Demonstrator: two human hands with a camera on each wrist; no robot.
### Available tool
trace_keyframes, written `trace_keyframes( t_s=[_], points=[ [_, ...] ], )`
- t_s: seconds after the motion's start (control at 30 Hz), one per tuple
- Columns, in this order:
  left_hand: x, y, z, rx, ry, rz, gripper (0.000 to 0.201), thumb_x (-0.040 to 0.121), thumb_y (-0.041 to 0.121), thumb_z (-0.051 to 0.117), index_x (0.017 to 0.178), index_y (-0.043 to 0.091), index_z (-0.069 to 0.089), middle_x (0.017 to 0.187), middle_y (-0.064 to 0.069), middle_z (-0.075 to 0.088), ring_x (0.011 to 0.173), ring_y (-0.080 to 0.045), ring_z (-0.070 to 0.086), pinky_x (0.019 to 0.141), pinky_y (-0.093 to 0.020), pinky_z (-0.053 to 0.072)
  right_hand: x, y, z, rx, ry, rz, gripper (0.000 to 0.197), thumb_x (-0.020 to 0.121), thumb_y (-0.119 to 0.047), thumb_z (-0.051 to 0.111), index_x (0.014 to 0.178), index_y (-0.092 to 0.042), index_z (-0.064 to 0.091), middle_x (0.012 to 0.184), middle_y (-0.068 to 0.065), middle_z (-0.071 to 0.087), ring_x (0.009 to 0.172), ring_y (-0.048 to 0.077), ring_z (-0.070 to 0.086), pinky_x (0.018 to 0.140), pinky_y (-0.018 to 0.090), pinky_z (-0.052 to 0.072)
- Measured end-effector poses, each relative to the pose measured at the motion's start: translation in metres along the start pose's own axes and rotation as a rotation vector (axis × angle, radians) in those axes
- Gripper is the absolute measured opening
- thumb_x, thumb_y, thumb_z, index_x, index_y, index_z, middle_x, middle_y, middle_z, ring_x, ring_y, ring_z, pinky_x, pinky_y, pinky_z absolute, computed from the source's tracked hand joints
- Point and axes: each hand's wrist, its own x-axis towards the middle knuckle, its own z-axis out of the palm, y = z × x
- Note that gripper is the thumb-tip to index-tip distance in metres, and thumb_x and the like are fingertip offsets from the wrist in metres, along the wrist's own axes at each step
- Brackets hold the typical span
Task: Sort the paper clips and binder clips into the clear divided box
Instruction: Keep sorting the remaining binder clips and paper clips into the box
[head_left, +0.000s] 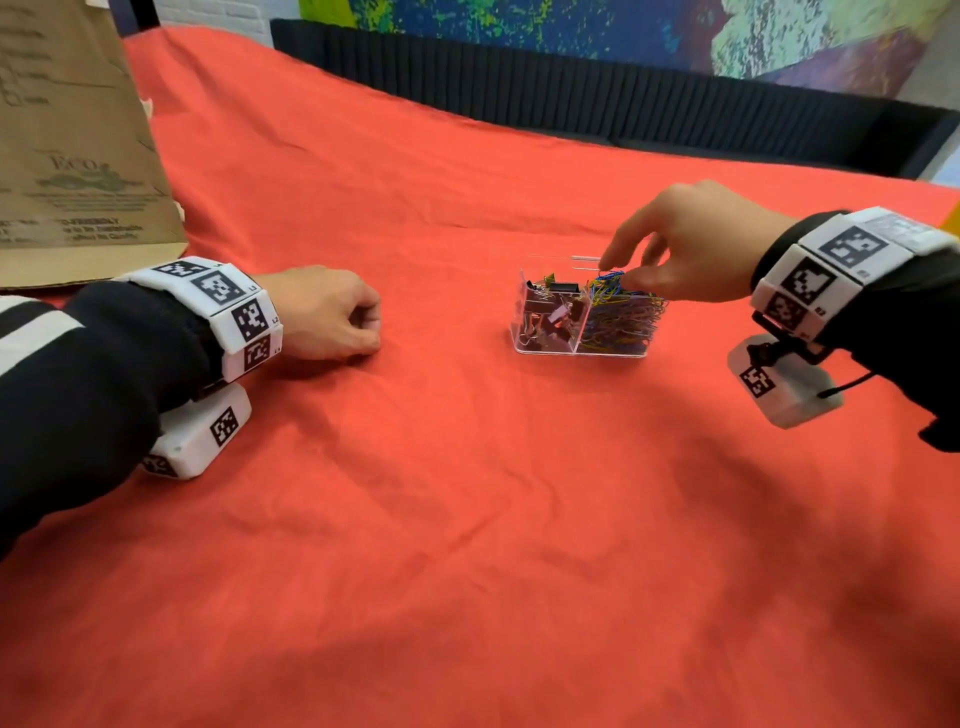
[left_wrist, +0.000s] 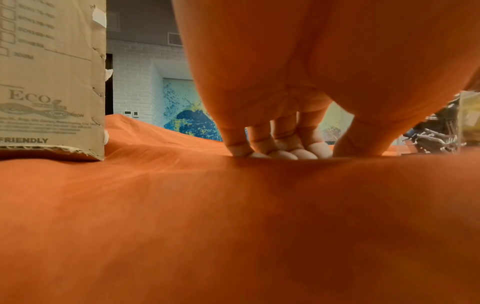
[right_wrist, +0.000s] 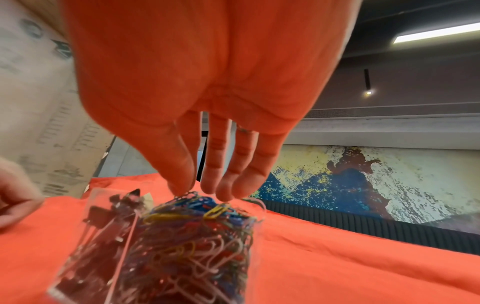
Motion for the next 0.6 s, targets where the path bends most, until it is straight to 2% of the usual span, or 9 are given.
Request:
trace_keyframes(
  t_s=[0.07, 0.2, 0.33, 0.4, 0.47, 0.53, 0.6],
  points=[
    [0.0, 0.0, 0.0, -0.002, -0.002, -0.002, 0.01, 0.082, 0.032, 0.061, 0.08, 0.022, 0.065, 0.072, 0.01, 0.067, 0.066, -0.005, 0.057, 0.069, -0.023, 0.04, 0.003, -0.001, 0.006, 0.0, 0.008, -0.013, 0.019, 0.083, -0.02, 0.071, 0.098, -0.031, 0.077, 0.065, -0.027, 0.054, 0.079, 0.019, 0.065, 0.078, 0.026, 0.043],
    [-0.001, -0.001, 0.0, -0.014, -0.003, -0.003, 0.01, 0.082, 0.031, 0.061, 0.079, 0.023, 0.065, 0.071, 0.01, 0.067, 0.067, -0.002, 0.058, 0.069, -0.023, 0.041, 0.009, 0.002, 0.013, -0.024, 0.049, -0.014, 0.017, 0.083, -0.022, 0.07, 0.093, -0.032, 0.079, 0.075, -0.012, 0.062, 0.086, 0.023, 0.068, 0.079, 0.028, 0.046],
    [0.0, -0.001, 0.0, -0.02, -0.007, 0.001, 0.011, 0.083, 0.031, 0.062, 0.079, 0.021, 0.065, 0.071, 0.01, 0.067, 0.067, -0.004, 0.058, 0.068, -0.023, 0.042, 0.01, 0.004, 0.016, -0.035, 0.036, 0.012, 0.019, 0.08, -0.022, 0.07, 0.088, -0.036, 0.078, 0.079, -0.013, 0.066, 0.084, 0.023, 0.068, 0.082, 0.034, 0.053],
    [-0.001, -0.001, 0.0, -0.018, -0.005, 0.002, 0.011, 0.083, 0.031, 0.062, 0.08, 0.021, 0.065, 0.072, 0.01, 0.067, 0.067, -0.005, 0.058, 0.069, -0.023, 0.042, 0.008, 0.003, 0.014, -0.04, 0.038, 0.016, 0.019, 0.08, -0.022, 0.069, 0.089, -0.036, 0.079, 0.073, -0.013, 0.067, 0.084, 0.024, 0.069, 0.083, 0.036, 0.054],
    [-0.001, -0.001, -0.001, -0.015, -0.008, 0.004, 0.011, 0.083, 0.031, 0.062, 0.079, 0.022, 0.065, 0.072, 0.009, 0.067, 0.068, -0.007, 0.059, 0.07, -0.024, 0.043, 0.004, 0.001, 0.011, -0.037, 0.066, 0.008, 0.016, 0.082, -0.023, 0.069, 0.09, -0.031, 0.08, 0.069, -0.011, 0.068, 0.085, 0.025, 0.07, 0.083, 0.034, 0.053],
    [-0.001, -0.001, -0.001, -0.015, -0.012, 0.005, 0.01, 0.083, 0.032, 0.062, 0.078, 0.022, 0.065, 0.072, 0.01, 0.066, 0.069, -0.008, 0.059, 0.072, -0.026, 0.046, 0.004, -0.001, 0.009, -0.025, 0.122, -0.004, 0.014, 0.083, -0.024, 0.068, 0.089, -0.027, 0.081, 0.08, -0.004, 0.076, 0.086, 0.025, 0.07, 0.083, 0.032, 0.052],
    [-0.002, 0.0, -0.001, -0.017, -0.012, 0.005, 0.01, 0.082, 0.032, 0.062, 0.078, 0.023, 0.064, 0.071, 0.01, 0.066, 0.069, -0.008, 0.059, 0.072, -0.026, 0.046, 0.005, -0.003, 0.01, -0.022, 0.14, 0.003, 0.014, 0.083, -0.025, 0.068, 0.088, -0.025, 0.081, 0.084, -0.002, 0.077, 0.079, 0.023, 0.068, 0.08, 0.03, 0.051]
  ],
)
